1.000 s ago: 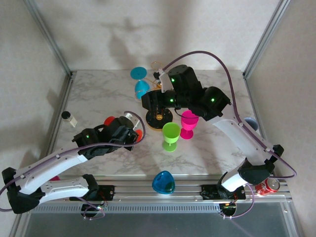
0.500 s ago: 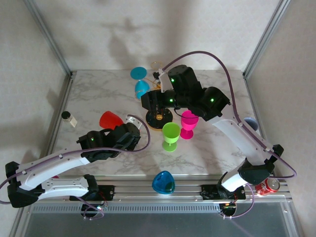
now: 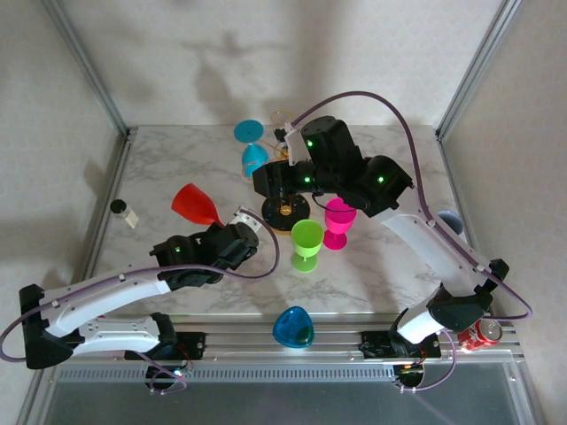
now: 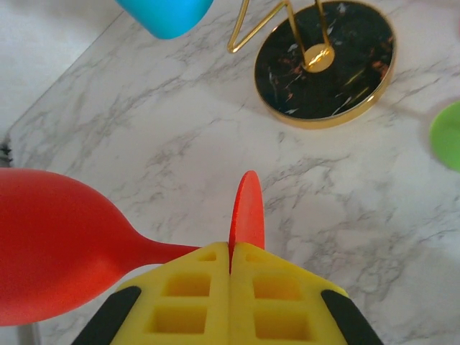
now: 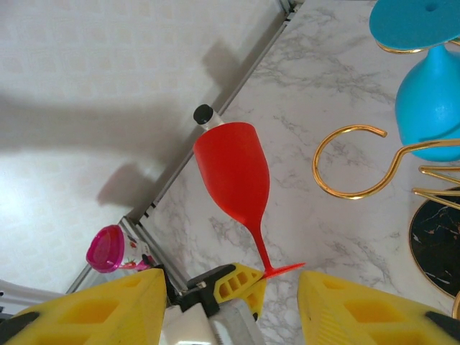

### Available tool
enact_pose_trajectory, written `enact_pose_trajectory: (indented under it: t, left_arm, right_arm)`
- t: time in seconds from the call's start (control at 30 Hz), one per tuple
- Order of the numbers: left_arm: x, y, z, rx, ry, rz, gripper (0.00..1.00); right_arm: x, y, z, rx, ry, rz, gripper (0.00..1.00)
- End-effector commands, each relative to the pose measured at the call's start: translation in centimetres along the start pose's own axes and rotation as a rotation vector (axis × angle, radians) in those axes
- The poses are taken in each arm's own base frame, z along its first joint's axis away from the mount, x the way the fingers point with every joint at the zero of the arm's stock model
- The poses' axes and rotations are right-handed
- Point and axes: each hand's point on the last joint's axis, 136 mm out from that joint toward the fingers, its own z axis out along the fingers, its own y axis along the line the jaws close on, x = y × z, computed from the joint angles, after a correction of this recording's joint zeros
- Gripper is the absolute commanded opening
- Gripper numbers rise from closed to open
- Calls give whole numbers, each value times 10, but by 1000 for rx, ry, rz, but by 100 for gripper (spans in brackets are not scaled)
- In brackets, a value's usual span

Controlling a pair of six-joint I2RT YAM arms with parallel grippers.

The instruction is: Take the wine glass off the wine glass rack

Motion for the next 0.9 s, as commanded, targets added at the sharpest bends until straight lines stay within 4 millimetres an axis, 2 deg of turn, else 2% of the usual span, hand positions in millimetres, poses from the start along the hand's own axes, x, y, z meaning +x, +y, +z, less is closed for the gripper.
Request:
enact_pose_trajectory:
  t: [0.0, 0.27, 0.87]
  left_arm:
    - [6, 8, 5, -87, 3, 81, 0]
    - [19, 20, 5, -178, -22, 96, 0]
    - [52, 15, 13, -348, -3, 371, 0]
  right_arm:
    - [-10, 13, -2, -42, -32, -15, 52]
    - [-12, 15, 3, -52, -23, -30, 52]
    - [-9, 39, 19, -129, 82, -149, 51]
